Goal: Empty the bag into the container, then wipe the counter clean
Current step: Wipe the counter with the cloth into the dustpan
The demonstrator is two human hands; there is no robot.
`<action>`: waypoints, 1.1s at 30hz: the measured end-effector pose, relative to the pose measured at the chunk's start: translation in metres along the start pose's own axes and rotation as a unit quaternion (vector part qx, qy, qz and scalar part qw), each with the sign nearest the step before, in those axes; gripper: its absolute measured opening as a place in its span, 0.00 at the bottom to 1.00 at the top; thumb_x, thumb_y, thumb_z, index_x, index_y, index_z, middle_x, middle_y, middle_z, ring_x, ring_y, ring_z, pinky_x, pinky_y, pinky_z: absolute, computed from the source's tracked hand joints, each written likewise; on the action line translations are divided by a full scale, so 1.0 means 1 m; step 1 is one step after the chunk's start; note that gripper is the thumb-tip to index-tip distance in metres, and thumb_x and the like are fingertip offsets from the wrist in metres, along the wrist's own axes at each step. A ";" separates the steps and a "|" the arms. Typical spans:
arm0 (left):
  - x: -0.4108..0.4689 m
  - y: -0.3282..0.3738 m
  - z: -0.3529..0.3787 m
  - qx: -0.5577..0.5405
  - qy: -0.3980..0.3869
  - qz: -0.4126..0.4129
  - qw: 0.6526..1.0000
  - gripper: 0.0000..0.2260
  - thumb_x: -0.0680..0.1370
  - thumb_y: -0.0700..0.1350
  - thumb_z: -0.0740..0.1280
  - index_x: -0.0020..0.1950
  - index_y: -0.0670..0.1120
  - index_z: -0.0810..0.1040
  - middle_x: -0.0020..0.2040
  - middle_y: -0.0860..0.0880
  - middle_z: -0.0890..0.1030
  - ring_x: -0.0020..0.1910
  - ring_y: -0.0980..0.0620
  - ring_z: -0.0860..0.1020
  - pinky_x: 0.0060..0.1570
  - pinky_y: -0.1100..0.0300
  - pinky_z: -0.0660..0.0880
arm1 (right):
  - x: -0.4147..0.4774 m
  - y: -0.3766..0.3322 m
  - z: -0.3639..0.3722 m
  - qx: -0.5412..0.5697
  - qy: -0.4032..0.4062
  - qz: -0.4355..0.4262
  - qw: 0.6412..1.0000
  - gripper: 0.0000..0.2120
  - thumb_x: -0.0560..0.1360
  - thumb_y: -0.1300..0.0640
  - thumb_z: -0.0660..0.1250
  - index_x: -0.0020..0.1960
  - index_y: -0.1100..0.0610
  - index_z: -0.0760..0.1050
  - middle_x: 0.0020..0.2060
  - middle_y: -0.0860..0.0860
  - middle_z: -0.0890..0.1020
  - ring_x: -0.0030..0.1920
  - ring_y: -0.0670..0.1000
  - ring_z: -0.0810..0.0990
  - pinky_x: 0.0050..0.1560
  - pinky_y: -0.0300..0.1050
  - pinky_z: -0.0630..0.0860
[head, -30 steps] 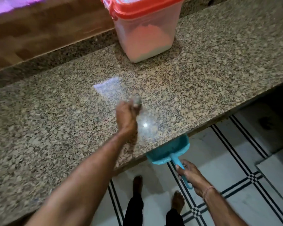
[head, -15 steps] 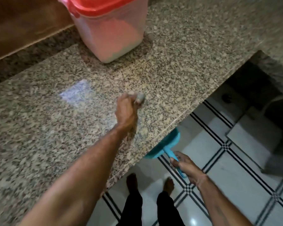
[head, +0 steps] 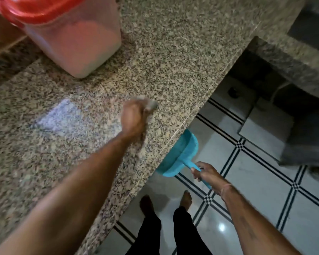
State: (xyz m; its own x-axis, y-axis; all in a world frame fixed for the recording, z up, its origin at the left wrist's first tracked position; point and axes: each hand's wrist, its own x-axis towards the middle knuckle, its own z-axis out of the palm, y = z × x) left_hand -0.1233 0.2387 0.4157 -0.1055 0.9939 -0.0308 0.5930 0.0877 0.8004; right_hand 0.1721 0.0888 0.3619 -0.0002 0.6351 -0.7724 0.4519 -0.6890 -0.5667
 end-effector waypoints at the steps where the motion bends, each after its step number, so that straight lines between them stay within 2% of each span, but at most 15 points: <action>1: -0.014 0.035 0.003 0.010 -0.034 0.023 0.999 0.17 0.86 0.53 0.61 0.43 0.46 0.83 0.43 0.56 0.82 0.40 0.66 0.79 0.37 0.71 0.76 | 0.000 0.000 -0.003 -0.005 -0.005 -0.002 1.000 0.05 0.82 0.57 0.67 0.50 0.57 0.80 0.37 0.52 0.78 0.38 0.48 0.74 0.38 0.39 0.72; 2: 0.009 0.002 -0.001 0.029 -0.020 0.082 0.996 0.18 0.85 0.57 0.61 0.44 0.49 0.84 0.46 0.58 0.83 0.43 0.66 0.81 0.39 0.70 0.77 | 0.001 -0.001 -0.008 -0.009 -0.010 -0.005 1.000 0.05 0.82 0.57 0.67 0.50 0.57 0.80 0.37 0.52 0.78 0.37 0.47 0.74 0.37 0.37 0.72; 6: 0.084 -0.061 -0.028 0.100 0.135 -0.077 0.983 0.26 0.77 0.71 0.60 0.52 0.52 0.86 0.46 0.57 0.85 0.41 0.59 0.83 0.38 0.56 0.83 | 0.010 0.006 -0.029 -0.004 -0.012 -0.018 1.000 0.04 0.81 0.57 0.67 0.51 0.56 0.80 0.37 0.50 0.79 0.38 0.47 0.75 0.38 0.38 0.73; 8: 0.090 -0.032 -0.037 0.131 0.148 -0.098 0.975 0.23 0.79 0.66 0.63 0.56 0.49 0.84 0.51 0.54 0.83 0.47 0.54 0.81 0.46 0.55 0.78 | 0.019 0.014 -0.040 0.003 -0.008 -0.022 1.000 0.04 0.81 0.56 0.68 0.49 0.53 0.80 0.37 0.50 0.79 0.39 0.48 0.76 0.41 0.40 0.73; 11: 0.103 -0.001 -0.030 0.176 0.191 -0.123 0.958 0.20 0.82 0.57 0.63 0.61 0.43 0.82 0.58 0.41 0.83 0.57 0.43 0.81 0.56 0.51 0.75 | 0.035 0.023 -0.053 0.002 -0.015 -0.020 1.000 0.05 0.81 0.53 0.68 0.46 0.50 0.79 0.37 0.49 0.80 0.39 0.48 0.77 0.44 0.43 0.74; 13: 0.112 0.014 -0.007 0.209 0.151 -0.027 0.966 0.16 0.85 0.52 0.61 0.52 0.46 0.85 0.48 0.42 0.86 0.47 0.45 0.84 0.49 0.53 0.78 | 0.040 0.026 -0.060 0.007 -0.024 -0.024 0.999 0.05 0.80 0.52 0.68 0.46 0.51 0.79 0.38 0.50 0.81 0.40 0.49 0.77 0.46 0.45 0.74; 15: 0.096 0.039 0.046 0.127 0.073 0.093 0.985 0.18 0.86 0.53 0.61 0.39 0.52 0.82 0.35 0.53 0.82 0.34 0.58 0.82 0.34 0.59 0.79 | 0.043 0.031 -0.074 0.003 -0.039 -0.014 0.999 0.06 0.80 0.52 0.68 0.46 0.52 0.79 0.38 0.50 0.81 0.41 0.50 0.77 0.46 0.45 0.74; 17: 0.069 0.068 0.080 0.041 -0.049 0.154 0.986 0.17 0.86 0.52 0.63 0.40 0.52 0.83 0.35 0.55 0.82 0.34 0.60 0.82 0.30 0.61 0.80 | 0.045 0.033 -0.078 0.001 -0.046 -0.014 0.999 0.07 0.79 0.50 0.68 0.46 0.52 0.79 0.38 0.49 0.80 0.41 0.49 0.78 0.47 0.46 0.75; 19: 0.057 0.087 0.085 0.032 -0.085 0.169 0.981 0.16 0.85 0.55 0.63 0.45 0.51 0.85 0.38 0.54 0.84 0.36 0.59 0.84 0.29 0.58 0.80 | 0.048 0.033 -0.093 -0.006 -0.066 -0.021 0.998 0.09 0.78 0.48 0.69 0.47 0.54 0.78 0.37 0.49 0.80 0.41 0.49 0.78 0.47 0.47 0.75; 22: 0.091 0.054 0.039 0.082 0.070 0.118 0.987 0.26 0.84 0.62 0.59 0.38 0.44 0.83 0.34 0.60 0.79 0.29 0.66 0.76 0.28 0.66 0.69 | 0.060 0.032 -0.110 0.002 -0.086 -0.036 0.996 0.10 0.79 0.50 0.69 0.49 0.58 0.78 0.38 0.48 0.79 0.41 0.48 0.77 0.45 0.45 0.74; 23: 0.102 0.043 0.021 0.119 0.120 0.085 0.982 0.30 0.84 0.62 0.59 0.35 0.40 0.78 0.32 0.59 0.74 0.27 0.68 0.70 0.29 0.64 0.65 | 0.064 0.034 -0.113 0.009 -0.089 -0.041 0.995 0.10 0.80 0.51 0.69 0.50 0.59 0.77 0.38 0.48 0.78 0.41 0.47 0.77 0.44 0.44 0.74; 25: 0.119 0.033 0.004 0.142 0.158 0.014 0.977 0.28 0.84 0.58 0.62 0.33 0.38 0.72 0.31 0.53 0.68 0.24 0.66 0.62 0.29 0.60 0.59 | 0.072 0.039 -0.118 0.018 -0.089 -0.046 0.995 0.08 0.80 0.53 0.69 0.49 0.58 0.78 0.38 0.47 0.78 0.39 0.44 0.78 0.42 0.39 0.74; 27: 0.126 0.047 0.028 0.117 0.114 0.030 0.986 0.23 0.86 0.49 0.63 0.34 0.38 0.76 0.30 0.51 0.70 0.23 0.64 0.65 0.27 0.60 0.62 | 0.078 0.044 -0.120 0.029 -0.096 -0.046 0.994 0.05 0.81 0.53 0.68 0.49 0.55 0.78 0.37 0.47 0.80 0.36 0.39 0.79 0.40 0.35 0.74; 30: 0.110 0.103 0.090 0.044 -0.033 0.149 0.987 0.19 0.86 0.47 0.64 0.35 0.47 0.80 0.33 0.54 0.80 0.27 0.61 0.77 0.25 0.64 0.70 | 0.081 0.048 -0.121 0.025 -0.112 -0.041 0.993 0.05 0.81 0.53 0.68 0.51 0.54 0.77 0.39 0.47 0.81 0.36 0.37 0.81 0.40 0.34 0.74; 33: 0.084 0.126 0.115 0.029 -0.144 0.173 0.974 0.12 0.85 0.45 0.65 0.51 0.44 0.87 0.44 0.51 0.86 0.40 0.59 0.85 0.32 0.63 0.80 | 0.079 0.046 -0.126 0.017 -0.116 -0.042 0.992 0.07 0.81 0.52 0.69 0.50 0.56 0.77 0.39 0.48 0.80 0.36 0.39 0.80 0.41 0.36 0.75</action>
State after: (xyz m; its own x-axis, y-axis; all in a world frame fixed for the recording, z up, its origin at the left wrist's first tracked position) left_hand 0.0339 0.3412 0.4448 0.3326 0.9411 0.0610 0.5979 -0.2605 0.7581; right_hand 0.3053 0.1518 0.3112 -0.2428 0.5962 -0.7652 0.4120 -0.6508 -0.6378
